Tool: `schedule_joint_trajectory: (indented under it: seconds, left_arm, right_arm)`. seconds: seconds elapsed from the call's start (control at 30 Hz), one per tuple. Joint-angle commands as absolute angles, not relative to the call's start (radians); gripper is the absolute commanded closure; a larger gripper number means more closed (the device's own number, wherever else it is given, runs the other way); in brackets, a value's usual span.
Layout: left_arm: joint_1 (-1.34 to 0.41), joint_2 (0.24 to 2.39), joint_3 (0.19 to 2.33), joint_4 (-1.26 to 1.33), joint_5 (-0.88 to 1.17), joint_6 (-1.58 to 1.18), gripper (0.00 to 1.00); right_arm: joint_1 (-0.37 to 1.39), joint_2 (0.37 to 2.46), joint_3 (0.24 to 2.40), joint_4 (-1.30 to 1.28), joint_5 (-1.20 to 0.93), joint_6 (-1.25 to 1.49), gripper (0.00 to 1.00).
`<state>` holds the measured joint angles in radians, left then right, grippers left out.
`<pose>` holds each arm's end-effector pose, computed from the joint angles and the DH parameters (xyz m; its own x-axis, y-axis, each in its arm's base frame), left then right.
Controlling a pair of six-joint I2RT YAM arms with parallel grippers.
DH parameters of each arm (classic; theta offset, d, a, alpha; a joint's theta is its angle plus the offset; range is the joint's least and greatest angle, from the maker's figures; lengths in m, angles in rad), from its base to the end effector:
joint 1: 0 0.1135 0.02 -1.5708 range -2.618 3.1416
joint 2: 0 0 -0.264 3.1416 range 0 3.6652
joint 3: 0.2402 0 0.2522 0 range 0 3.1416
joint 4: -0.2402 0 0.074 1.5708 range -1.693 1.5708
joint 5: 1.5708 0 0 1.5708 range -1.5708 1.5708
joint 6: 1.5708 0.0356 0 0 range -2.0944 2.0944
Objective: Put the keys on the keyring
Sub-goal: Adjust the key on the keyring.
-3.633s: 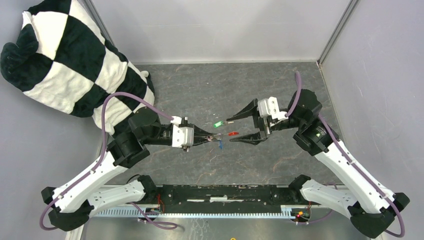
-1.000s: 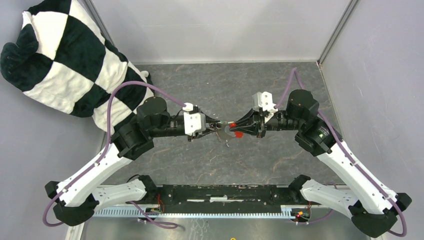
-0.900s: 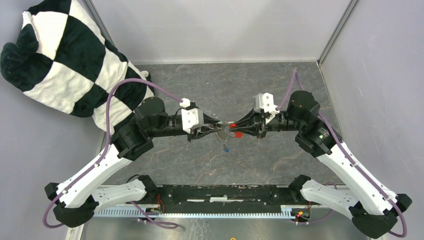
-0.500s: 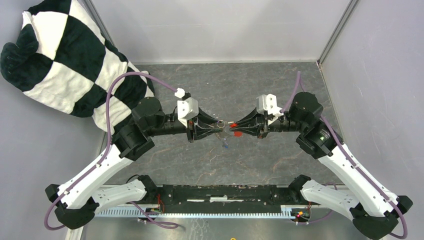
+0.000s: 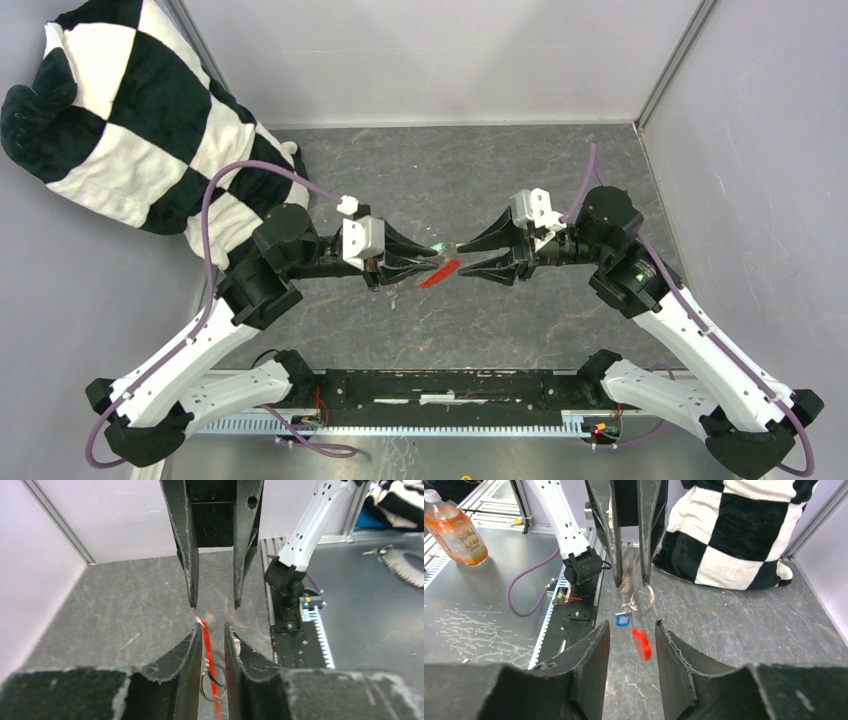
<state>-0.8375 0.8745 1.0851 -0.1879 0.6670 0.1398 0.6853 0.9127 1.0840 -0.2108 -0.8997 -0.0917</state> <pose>0.1039 -0.1482 0.4282 0.1541 -0.0075 -0.9880 0.9858 0.0681 0.1532 0.1262 0.1391 0.4194 0.0611 -0.0236 -0.9979 -0.9980 -0.0160 -0.0607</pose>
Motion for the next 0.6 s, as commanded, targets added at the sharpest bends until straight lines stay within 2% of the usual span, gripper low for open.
schedule_joint_trajectory:
  seconds: [0.0,0.17,0.33,0.43,0.47,0.53,0.57]
  left_arm:
    - [-0.836,0.839,1.069,-0.196,0.699,0.345,0.98]
    - [-0.836,0.836,1.063,-0.224,0.746,0.348,0.98]
    - [-0.836,0.833,1.056,-0.345,0.747,0.434,0.98]
    - [-0.836,0.845,1.038,-0.505,0.774,0.612,0.98]
    - [-0.836,0.855,1.015,-0.545,0.762,0.641,0.96]
    - [-0.836,0.874,0.976,-0.622,0.727,0.726,0.78]
    - [-0.836,0.886,0.962,-0.694,0.729,0.841,0.74]
  right_arm:
    - [0.689,0.897,1.077,-0.089,-0.945,-0.009,0.54]
    - [0.69,0.896,1.041,-0.029,-0.939,0.034,0.51]
    - [0.689,0.902,1.019,-0.123,-0.855,-0.032,0.59]
    - [0.689,0.892,0.953,-0.2,-0.704,-0.054,0.53]
    - [0.691,0.885,0.902,-0.202,-0.663,-0.043,0.5]
    - [0.69,0.869,0.79,-0.21,-0.596,-0.011,0.42]
    - [0.691,0.856,0.733,-0.195,-0.565,0.016,0.41]
